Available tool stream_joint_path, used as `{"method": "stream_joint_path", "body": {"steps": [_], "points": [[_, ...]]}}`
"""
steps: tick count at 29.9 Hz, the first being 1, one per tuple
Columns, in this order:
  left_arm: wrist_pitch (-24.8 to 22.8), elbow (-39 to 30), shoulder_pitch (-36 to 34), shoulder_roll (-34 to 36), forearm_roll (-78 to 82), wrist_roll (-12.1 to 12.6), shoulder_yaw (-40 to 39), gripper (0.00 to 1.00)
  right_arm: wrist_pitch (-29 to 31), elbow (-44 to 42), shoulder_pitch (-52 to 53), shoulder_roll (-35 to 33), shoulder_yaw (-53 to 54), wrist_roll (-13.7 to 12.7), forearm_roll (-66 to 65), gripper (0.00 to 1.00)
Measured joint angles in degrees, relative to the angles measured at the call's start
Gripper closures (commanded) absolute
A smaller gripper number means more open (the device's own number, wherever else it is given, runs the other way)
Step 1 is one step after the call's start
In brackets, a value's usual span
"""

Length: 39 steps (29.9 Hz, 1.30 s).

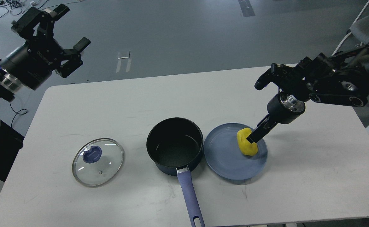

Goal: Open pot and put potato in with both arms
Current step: 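Lower the right gripper onto the yellow potato and grasp it, then carry the potato with the right gripper over the open pot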

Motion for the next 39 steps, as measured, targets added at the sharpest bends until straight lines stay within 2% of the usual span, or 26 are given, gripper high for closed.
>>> {"method": "stream_joint_path", "body": {"steps": [16,27,29,31,35,37,39], "points": [[-1.63,-0.08,-0.06,0.64,-0.49,0.00,-0.69,0.02,0.00,-4.88,-2.59,5.81,-0.80,0.00,0.53,0.04],[-1.64,-0.08,-0.08,0.77,-1.88,0.00,-0.86,0.02,0.01,-5.74,-3.11,7.87,-1.82,0.00,0.62,0.16],[-1.64,-0.08,-0.08,0.77,-2.04,0.00,-0.86,0.02,0.01,-5.96,-3.47,7.94,-1.91,0.00,0.61,0.24],[-1.64,-0.08,-0.08,0.77,-2.08,0.00,-0.86,0.02,0.01,-6.15,-3.64,7.97,-2.50,0.00,0.57,0.40],[-1.64,-0.07,-0.02,0.77,-2.10,0.00,-0.86,0.02,0.01,-6.26,-3.67,8.02,-3.36,0.02,0.60,0.64],[-1.64,-0.07,0.03,0.77,-2.10,0.01,-0.85,0.02,0.01,-6.26,-3.57,7.99,-3.46,0.02,0.61,0.81],[-1.63,-0.07,0.04,0.77,-2.11,0.01,-0.84,0.02,0.01,-6.07,-3.33,7.89,-3.57,0.01,0.71,0.82]]}}
